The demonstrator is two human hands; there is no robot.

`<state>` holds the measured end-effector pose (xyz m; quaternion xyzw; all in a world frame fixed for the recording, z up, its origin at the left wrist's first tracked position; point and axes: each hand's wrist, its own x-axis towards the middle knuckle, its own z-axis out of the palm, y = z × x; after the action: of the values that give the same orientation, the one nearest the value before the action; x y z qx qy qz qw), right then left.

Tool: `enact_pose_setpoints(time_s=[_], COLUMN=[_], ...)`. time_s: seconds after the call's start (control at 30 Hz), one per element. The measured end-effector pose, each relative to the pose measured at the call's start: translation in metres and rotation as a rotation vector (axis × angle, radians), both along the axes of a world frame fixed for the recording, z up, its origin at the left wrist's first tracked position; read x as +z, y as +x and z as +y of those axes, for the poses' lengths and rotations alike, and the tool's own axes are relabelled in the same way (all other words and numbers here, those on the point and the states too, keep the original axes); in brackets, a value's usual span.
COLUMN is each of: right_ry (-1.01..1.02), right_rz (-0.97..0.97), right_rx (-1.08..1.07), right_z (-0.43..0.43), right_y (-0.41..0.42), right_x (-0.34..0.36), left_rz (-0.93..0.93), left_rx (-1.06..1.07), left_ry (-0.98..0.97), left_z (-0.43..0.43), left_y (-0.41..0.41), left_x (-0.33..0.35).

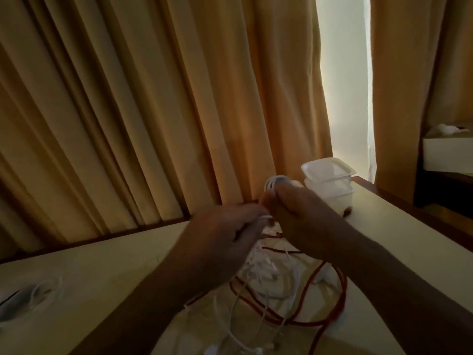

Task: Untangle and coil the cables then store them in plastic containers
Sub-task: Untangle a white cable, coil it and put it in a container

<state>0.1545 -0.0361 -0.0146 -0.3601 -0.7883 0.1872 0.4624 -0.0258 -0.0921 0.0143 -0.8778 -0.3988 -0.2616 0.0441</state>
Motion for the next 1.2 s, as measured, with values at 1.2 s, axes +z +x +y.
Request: enact_pose_setpoints(time_s=[1.2], right_ry=[-0.584], right_rz=[0.430], right_rx=[1.018], right_z=[-0.021], right_y=[0.014], right_x=[0.014], left_rz=[-0.452], left_rx=[-0.201], left_ry=[-0.190], left_z=[0.039], left_y=[-0.010], left_x=[0.034])
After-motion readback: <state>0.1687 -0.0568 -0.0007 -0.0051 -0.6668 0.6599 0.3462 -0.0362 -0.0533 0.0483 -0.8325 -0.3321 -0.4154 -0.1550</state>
